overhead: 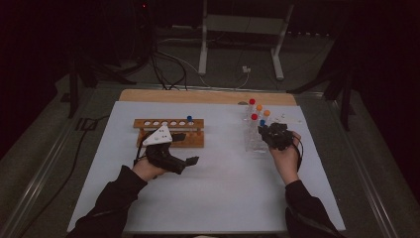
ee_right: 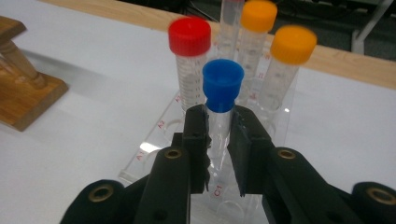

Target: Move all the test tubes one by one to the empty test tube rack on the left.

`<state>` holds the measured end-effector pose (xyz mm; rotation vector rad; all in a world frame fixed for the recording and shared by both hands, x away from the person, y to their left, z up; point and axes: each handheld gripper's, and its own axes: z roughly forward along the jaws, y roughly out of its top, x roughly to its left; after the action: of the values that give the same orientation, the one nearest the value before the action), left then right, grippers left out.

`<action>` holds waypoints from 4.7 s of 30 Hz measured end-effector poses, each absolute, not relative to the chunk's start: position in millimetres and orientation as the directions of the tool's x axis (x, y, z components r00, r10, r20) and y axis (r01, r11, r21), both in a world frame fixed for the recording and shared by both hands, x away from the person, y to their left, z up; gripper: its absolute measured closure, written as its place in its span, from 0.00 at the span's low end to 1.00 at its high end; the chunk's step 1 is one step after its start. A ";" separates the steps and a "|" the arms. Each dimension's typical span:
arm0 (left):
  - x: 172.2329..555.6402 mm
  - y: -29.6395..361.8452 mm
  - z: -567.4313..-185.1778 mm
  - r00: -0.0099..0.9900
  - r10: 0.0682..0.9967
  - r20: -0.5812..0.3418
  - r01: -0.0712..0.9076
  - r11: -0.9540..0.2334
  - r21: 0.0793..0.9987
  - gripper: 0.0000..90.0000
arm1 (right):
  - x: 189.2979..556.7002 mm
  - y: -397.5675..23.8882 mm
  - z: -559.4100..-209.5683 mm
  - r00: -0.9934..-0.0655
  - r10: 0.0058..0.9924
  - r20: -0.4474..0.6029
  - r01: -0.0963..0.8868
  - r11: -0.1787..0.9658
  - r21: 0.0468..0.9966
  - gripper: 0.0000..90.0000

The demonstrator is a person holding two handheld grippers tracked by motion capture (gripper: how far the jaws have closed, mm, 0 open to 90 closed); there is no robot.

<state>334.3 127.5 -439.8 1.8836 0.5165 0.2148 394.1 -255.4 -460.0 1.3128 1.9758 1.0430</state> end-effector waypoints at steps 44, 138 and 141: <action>319.3 113.3 -423.9 0.915 0.393 -0.094 0.215 -0.278 0.936 0.15 | 316.6 -143.9 -441.3 -0.776 0.630 -0.020 0.324 0.426 0.845 0.85; 432.0 148.1 -409.6 0.704 0.710 -0.001 0.280 -0.277 0.919 0.86 | 311.8 -167.9 -416.8 -0.742 0.670 0.019 0.266 0.267 0.926 0.00; 432.9 146.3 -417.0 0.705 0.709 -0.008 0.294 -0.281 0.913 0.86 | 311.1 -168.1 -416.9 -0.751 0.660 -0.007 0.230 0.272 0.934 0.00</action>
<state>432.9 146.3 -417.0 1.8672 0.7828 0.4974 311.1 -168.1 -416.9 0.8053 2.1530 1.4794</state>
